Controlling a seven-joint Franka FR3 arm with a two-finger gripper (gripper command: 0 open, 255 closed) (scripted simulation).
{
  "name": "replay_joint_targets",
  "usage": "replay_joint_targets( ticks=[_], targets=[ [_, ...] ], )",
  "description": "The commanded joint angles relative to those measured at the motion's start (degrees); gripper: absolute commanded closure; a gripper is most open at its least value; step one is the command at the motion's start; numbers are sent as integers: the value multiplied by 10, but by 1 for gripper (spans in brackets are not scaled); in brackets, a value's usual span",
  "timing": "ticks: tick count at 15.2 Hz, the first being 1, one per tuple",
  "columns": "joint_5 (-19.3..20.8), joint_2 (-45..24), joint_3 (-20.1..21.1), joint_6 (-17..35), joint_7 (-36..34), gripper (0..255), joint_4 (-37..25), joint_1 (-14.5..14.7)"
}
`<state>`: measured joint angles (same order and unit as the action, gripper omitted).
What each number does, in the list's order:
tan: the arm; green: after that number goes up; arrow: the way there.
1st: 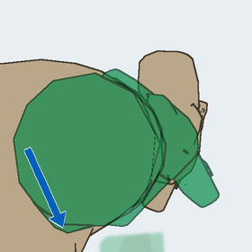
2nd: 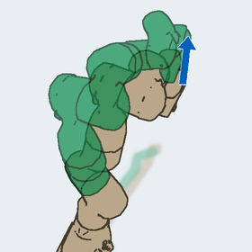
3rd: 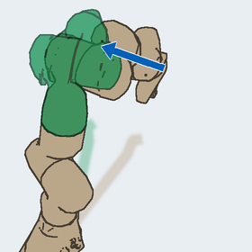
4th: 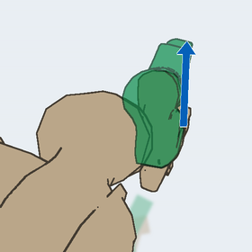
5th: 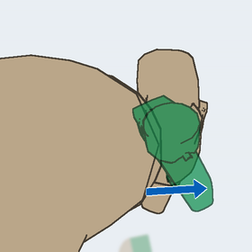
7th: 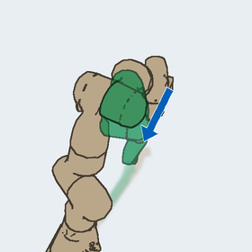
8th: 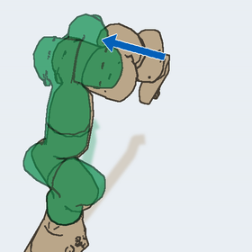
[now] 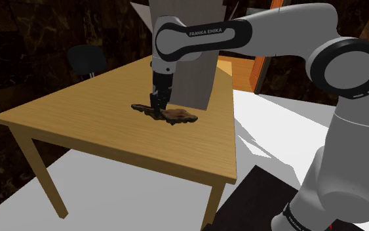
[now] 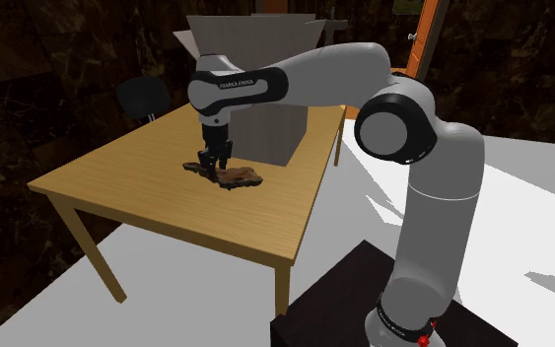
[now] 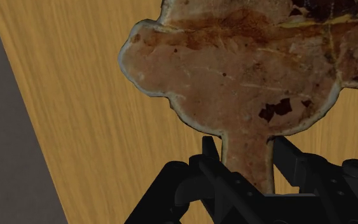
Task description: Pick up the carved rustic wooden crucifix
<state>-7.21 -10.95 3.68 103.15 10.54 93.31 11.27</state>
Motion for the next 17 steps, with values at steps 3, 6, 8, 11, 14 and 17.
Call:
replay_joint_targets(
  ticks=[3, 6, 8, 11, 14, 17],
  targets=[
    [0, -1, 0, -1, 0, 255, 0, 0],
    [0, 1, 0, -6, -1, 255, -4, 0],
    [0, 1, 0, -21, -3, 255, -19, 0],
    [1, 1, 0, -44, -6, 255, -43, 0],
    [1, -1, 0, -68, -9, 255, -69, 0],
    [2, -5, 0, -92, -12, 255, -97, 0]
  ],
)
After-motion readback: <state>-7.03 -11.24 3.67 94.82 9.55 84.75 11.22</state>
